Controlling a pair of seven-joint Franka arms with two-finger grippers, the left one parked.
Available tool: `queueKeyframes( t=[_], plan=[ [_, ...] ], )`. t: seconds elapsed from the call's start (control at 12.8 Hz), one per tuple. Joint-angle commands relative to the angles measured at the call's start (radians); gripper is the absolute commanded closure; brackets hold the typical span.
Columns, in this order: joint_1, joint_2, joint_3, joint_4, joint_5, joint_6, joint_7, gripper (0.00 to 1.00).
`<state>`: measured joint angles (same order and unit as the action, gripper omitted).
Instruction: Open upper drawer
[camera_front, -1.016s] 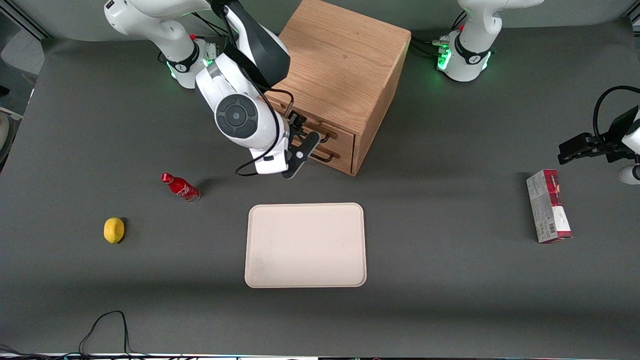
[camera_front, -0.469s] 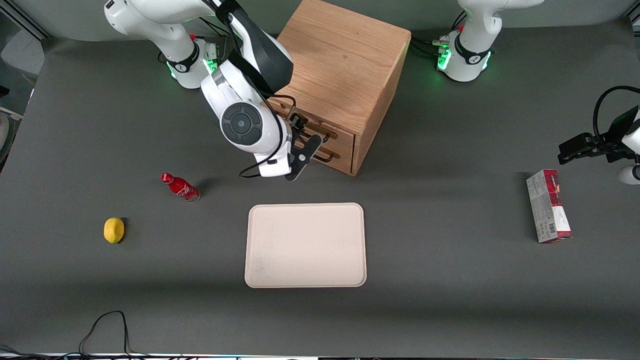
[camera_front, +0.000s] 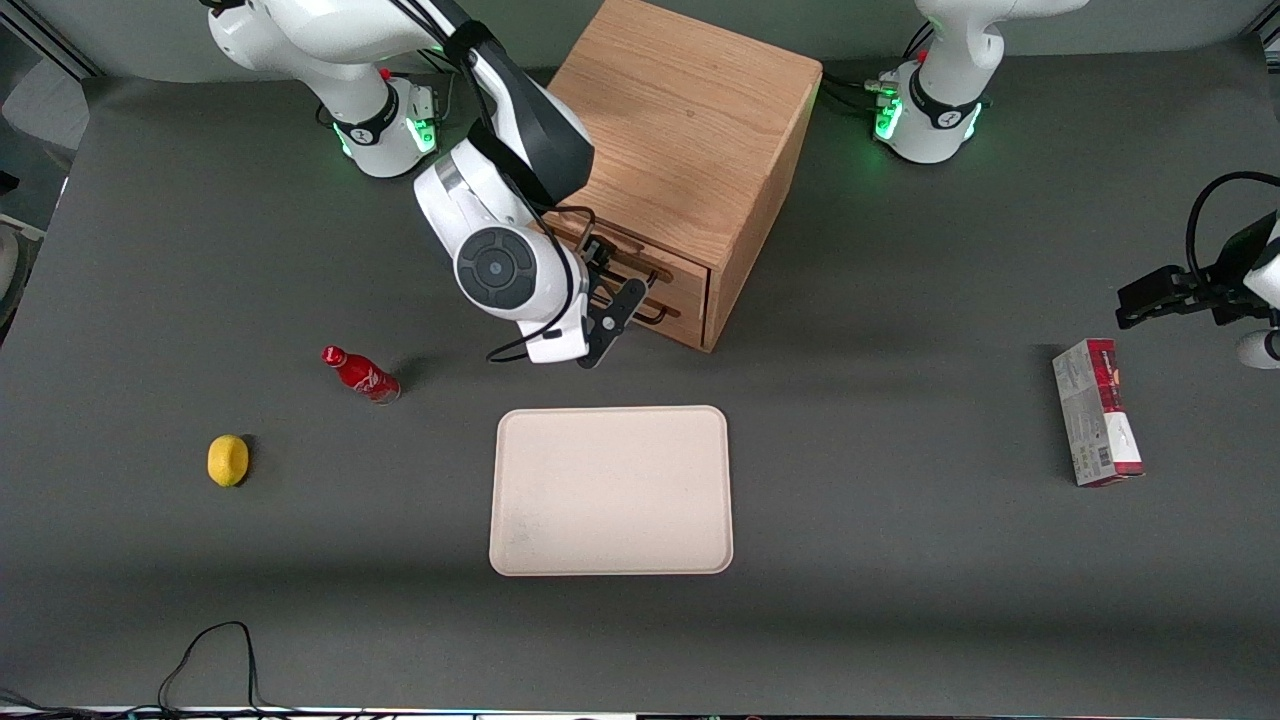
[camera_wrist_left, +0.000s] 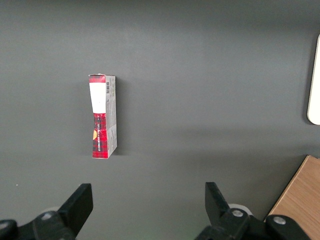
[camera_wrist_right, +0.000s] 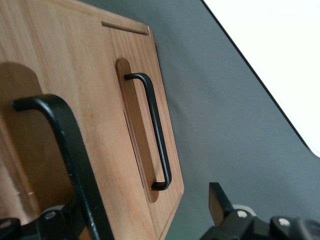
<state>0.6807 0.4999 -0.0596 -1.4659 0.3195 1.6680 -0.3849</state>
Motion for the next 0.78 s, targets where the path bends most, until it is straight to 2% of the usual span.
queueKeyframes(
  t=[0.0,0.7],
  plan=[
    [-0.018,0.035,-0.009,0.033,0.018,-0.005,-0.103,0.00],
    [-0.043,0.057,-0.009,0.079,0.021,-0.008,-0.100,0.00]
  ],
)
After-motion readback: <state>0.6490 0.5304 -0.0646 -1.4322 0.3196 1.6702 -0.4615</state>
